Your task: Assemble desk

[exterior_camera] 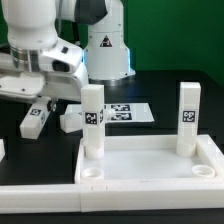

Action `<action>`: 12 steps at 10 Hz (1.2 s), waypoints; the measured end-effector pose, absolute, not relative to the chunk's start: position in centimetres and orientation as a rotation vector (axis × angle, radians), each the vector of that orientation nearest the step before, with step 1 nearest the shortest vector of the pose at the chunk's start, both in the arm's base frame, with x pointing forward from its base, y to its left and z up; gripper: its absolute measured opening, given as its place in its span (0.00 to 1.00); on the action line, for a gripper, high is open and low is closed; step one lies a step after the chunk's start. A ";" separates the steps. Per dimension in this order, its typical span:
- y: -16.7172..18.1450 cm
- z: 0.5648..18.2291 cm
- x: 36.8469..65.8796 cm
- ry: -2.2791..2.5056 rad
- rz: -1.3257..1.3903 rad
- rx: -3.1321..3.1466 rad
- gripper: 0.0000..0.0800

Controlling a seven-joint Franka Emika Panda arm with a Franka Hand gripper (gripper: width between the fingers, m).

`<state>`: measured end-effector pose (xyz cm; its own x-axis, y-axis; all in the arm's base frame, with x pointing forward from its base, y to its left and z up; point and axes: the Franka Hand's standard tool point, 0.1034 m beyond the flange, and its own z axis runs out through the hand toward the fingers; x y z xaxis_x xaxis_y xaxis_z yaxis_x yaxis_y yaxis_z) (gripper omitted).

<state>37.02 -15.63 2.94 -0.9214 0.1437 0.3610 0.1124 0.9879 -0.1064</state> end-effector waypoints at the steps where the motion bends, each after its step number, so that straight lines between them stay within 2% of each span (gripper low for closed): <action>1: -15.5 2.6 37.1 -2.750 0.128 -0.123 0.36; 5: -16.1 2.4 36.8 -2.743 0.143 -0.096 0.36; 6: -16.3 2.4 36.7 -2.743 0.142 -0.105 0.57; 7: -17.5 3.1 36.8 -2.757 0.139 -0.154 0.72; 8: -18.4 4.3 37.2 -2.779 0.144 -0.191 0.72; 9: -18.7 5.4 37.9 -2.801 0.170 -0.290 0.80; 10: -18.3 5.9 38.8 -2.783 0.262 -0.590 0.81; 12: -17.7 5.9 39.5 -2.761 0.305 -0.768 0.81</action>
Offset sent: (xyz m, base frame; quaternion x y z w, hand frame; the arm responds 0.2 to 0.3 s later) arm 0.0000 0.0000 0.0000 0.0000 0.0000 0.0000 1.0000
